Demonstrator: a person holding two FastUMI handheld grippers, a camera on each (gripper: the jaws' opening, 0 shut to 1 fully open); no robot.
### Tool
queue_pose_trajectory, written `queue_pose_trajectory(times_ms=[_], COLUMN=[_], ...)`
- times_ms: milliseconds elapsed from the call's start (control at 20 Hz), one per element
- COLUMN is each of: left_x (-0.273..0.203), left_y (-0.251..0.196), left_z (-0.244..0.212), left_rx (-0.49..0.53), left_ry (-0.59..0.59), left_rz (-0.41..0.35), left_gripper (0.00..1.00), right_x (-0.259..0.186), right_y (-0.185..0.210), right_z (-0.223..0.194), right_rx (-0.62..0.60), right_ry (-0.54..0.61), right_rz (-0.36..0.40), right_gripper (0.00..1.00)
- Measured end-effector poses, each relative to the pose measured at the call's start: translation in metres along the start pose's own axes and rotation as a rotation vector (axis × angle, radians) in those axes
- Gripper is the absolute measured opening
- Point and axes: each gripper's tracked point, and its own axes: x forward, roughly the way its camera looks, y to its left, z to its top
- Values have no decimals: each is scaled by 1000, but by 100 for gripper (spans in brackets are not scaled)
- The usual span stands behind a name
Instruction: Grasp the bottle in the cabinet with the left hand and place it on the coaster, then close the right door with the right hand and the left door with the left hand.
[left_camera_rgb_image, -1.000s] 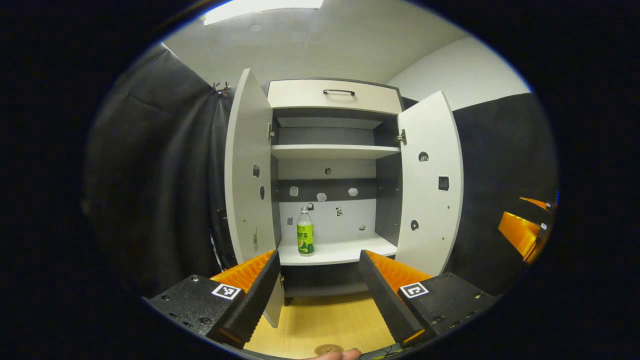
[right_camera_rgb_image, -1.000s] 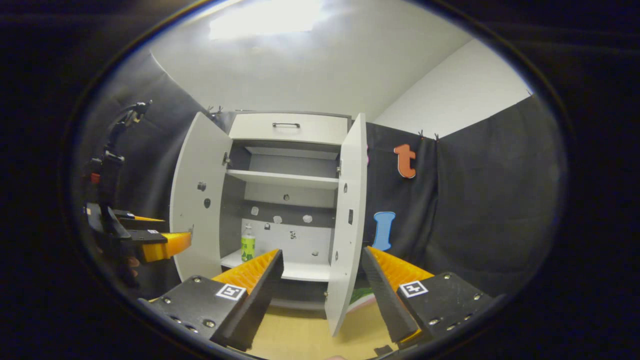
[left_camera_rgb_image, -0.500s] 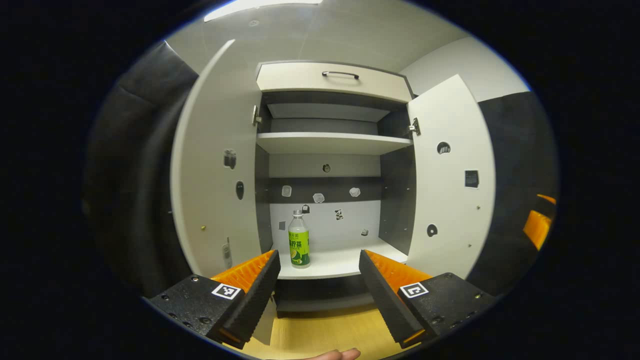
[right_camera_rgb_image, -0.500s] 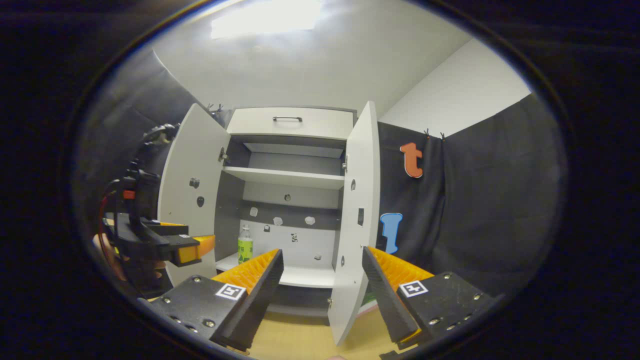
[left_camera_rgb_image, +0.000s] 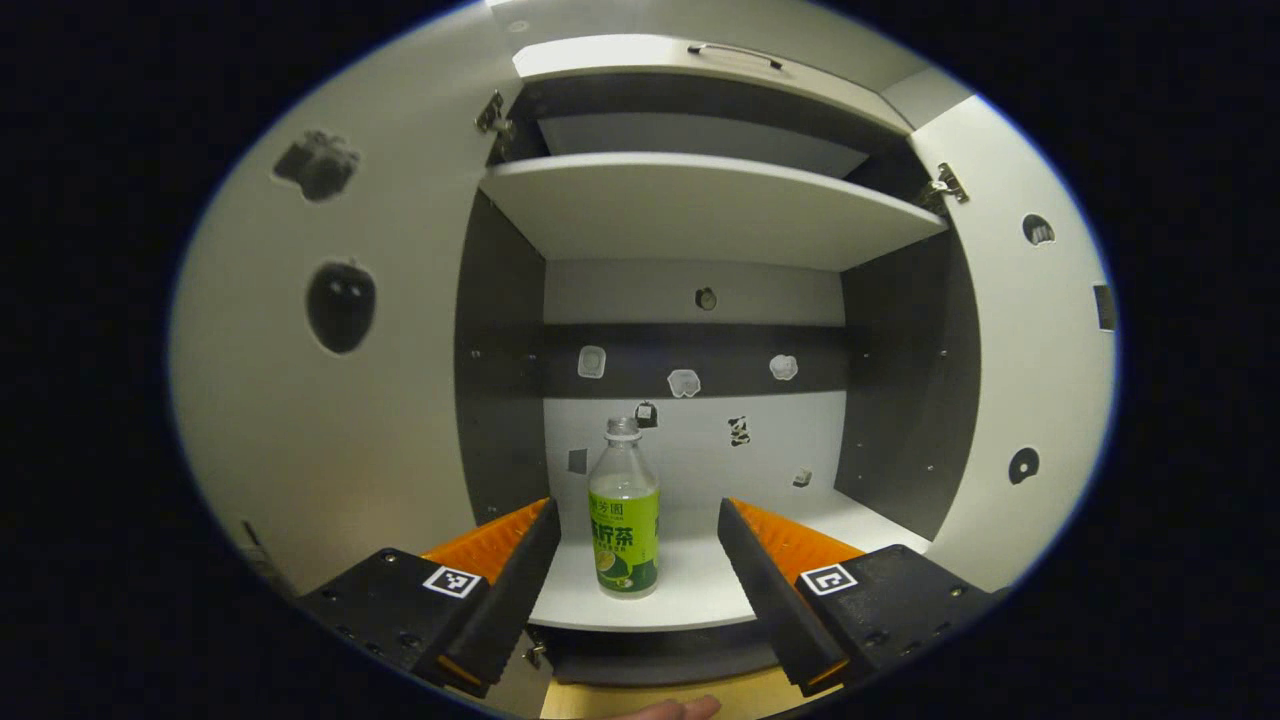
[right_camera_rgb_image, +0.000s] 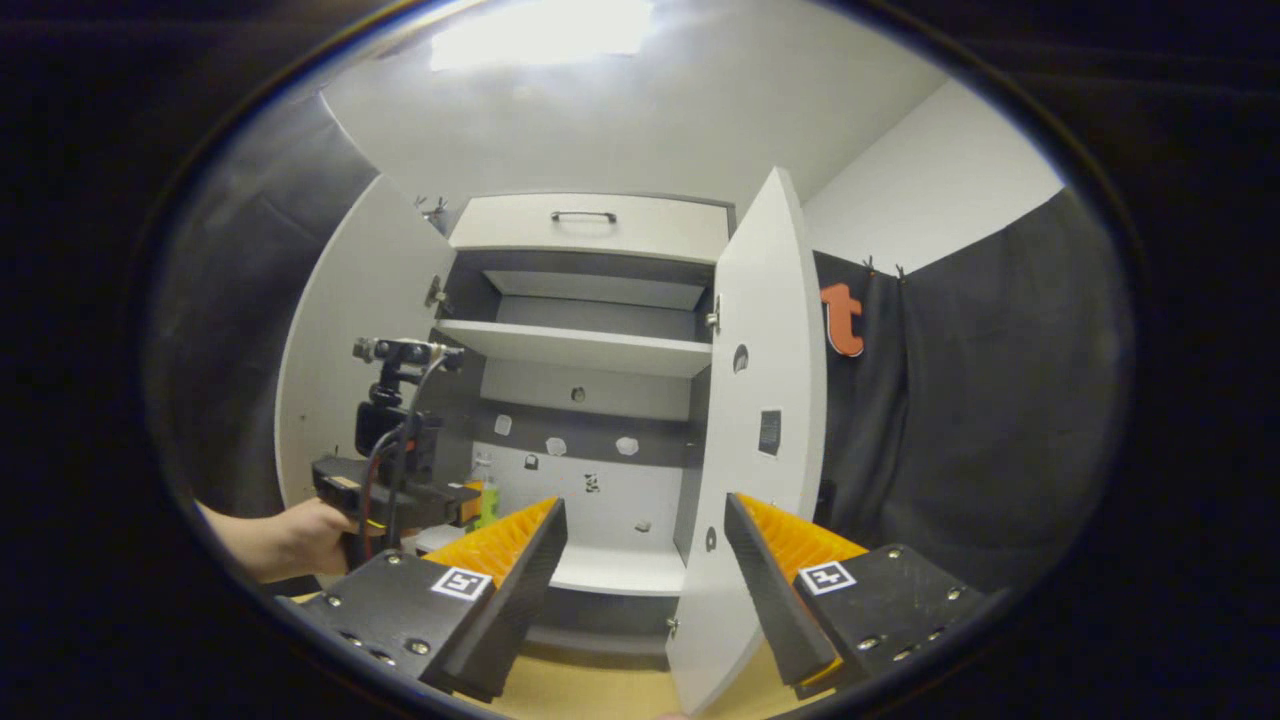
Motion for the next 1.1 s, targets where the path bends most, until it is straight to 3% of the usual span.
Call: queue_pose_trajectory(times_ms=[350, 550, 700, 800, 900, 1100], left_x=[78, 106, 123, 117, 108, 70], left_y=[7, 22, 22, 22, 14, 0], left_z=[-37, -58, -66, -66, -56, -35], left_rx=[11, 2, -9, -29, -72, -54], left_ry=[42, 87, 116, 138, 133, 125], left_rz=[50, 102, 92, 88, 59, 17], left_gripper=[100, 99, 99, 79, 80, 80], right_x=[14, 7, -8, -21, -35, -62], right_y=[-8, -23, -41, -48, -59, -76], right_z=[-23, -29, -33, -34, -31, -33], right_rx=[-18, -29, -37, -40, -49, -31], right_ry=[54, 75, 90, 97, 89, 105], right_rz=[-49, -88, -137, -150, -166, -201], right_gripper=[96, 96, 96, 96, 96, 96])
